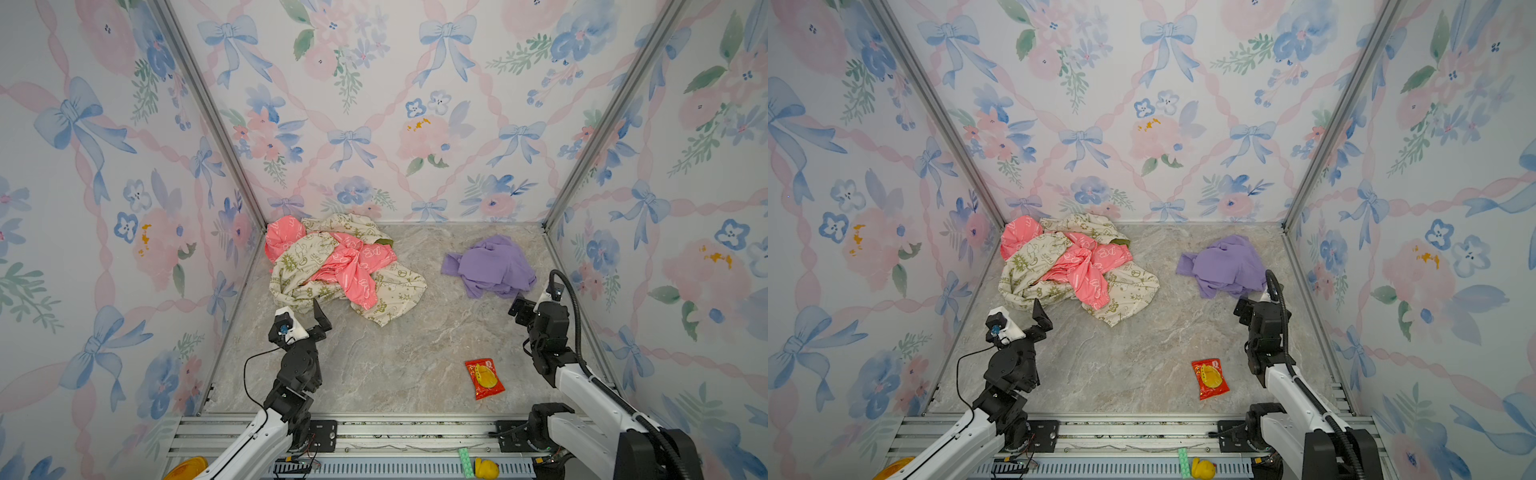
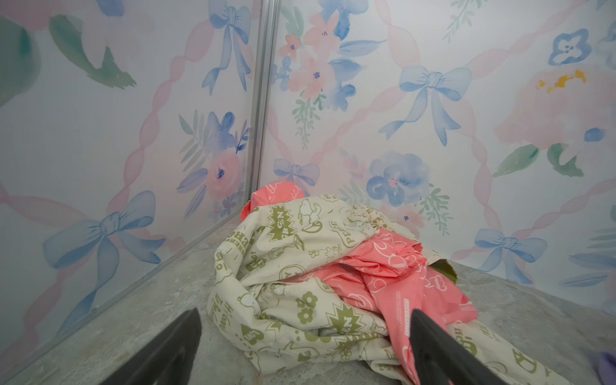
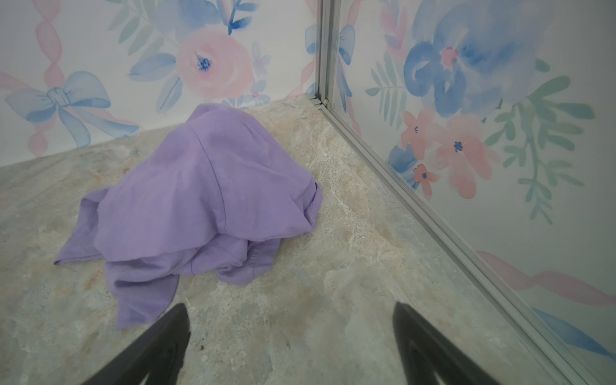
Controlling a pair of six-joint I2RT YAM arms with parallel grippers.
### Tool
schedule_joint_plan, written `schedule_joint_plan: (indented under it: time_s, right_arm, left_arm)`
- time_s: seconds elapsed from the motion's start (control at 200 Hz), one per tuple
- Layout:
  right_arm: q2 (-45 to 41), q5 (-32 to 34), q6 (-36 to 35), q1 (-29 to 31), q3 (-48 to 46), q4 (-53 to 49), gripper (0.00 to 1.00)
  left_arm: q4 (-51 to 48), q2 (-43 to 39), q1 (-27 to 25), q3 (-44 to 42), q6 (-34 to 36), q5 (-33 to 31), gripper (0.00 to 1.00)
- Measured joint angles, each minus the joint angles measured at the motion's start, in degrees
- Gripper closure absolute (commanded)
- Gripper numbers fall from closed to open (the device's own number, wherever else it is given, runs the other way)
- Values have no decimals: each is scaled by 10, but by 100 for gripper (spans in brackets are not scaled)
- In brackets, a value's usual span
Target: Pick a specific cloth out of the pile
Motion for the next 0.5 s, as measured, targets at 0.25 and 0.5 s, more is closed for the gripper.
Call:
schedule_joint_plan:
  time_s: [0.25, 0.5]
  right_arm:
    - [130, 42, -109, 99, 0, 145, 3]
    - [261, 66, -225, 162, 8, 279, 3]
  left_arm:
    - [165, 90, 122, 0, 3, 104, 2]
    - [258, 234, 146, 0, 24, 174, 2]
